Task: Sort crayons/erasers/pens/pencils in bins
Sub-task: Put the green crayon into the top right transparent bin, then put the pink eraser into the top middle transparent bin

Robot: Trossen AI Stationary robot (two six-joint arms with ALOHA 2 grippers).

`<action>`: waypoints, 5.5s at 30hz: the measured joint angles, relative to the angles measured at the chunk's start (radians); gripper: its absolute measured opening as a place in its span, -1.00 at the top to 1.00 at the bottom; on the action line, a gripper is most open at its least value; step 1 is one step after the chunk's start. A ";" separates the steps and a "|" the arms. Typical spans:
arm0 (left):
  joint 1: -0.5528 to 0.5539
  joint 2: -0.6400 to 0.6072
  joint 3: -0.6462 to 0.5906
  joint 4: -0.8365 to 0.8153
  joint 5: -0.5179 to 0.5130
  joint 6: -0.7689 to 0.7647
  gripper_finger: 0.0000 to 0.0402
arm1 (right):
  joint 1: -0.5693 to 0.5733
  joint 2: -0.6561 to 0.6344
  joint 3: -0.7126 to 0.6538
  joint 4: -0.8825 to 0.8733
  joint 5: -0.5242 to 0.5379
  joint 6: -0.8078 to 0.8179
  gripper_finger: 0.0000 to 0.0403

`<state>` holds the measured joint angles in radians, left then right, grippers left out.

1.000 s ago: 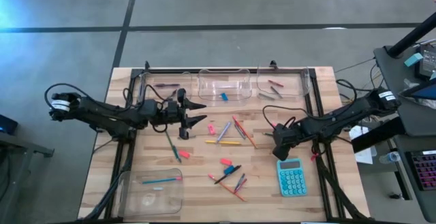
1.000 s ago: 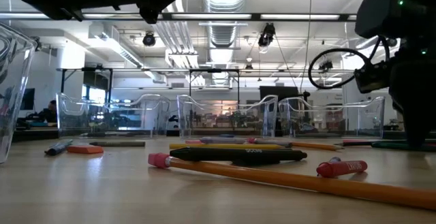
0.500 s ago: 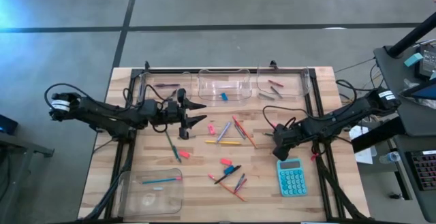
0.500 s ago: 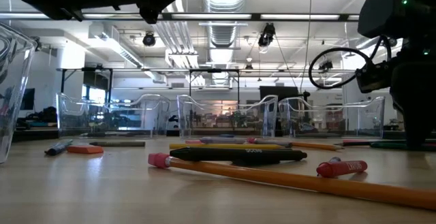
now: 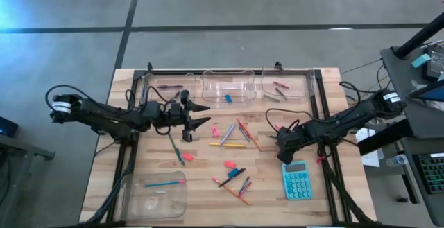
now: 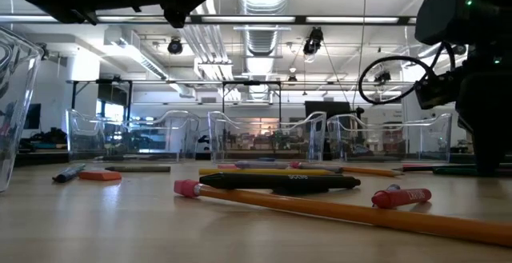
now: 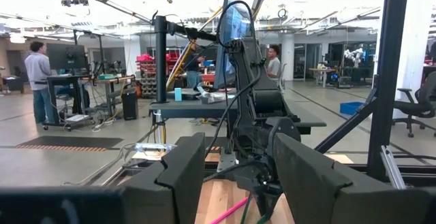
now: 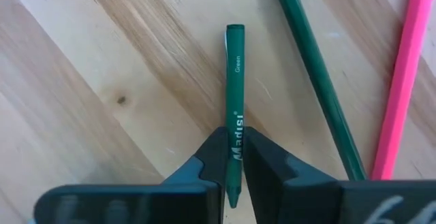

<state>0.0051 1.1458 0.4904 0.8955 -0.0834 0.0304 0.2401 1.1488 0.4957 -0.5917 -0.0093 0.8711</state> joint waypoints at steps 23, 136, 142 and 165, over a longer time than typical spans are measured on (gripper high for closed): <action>0.000 0.000 0.000 0.003 0.000 0.000 0.19 | -0.338 -0.257 0.230 0.000 0.084 -0.439 0.83; 0.181 0.587 0.582 -1.298 0.027 -0.425 0.19 | -0.439 -0.596 -0.081 1.028 -0.383 -0.930 0.37; 0.181 0.587 0.531 -1.256 0.039 -0.417 0.19 | -0.439 -0.596 -0.079 1.016 -0.383 -0.933 0.37; 0.150 0.613 0.433 -1.078 0.023 -0.522 0.19 | -0.439 -0.597 -0.074 1.024 -0.391 -0.881 0.37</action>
<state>0.1555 1.7585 0.9230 -0.1828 -0.0602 -0.4911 -0.1984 0.5522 0.4217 0.4324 -0.4004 -0.0101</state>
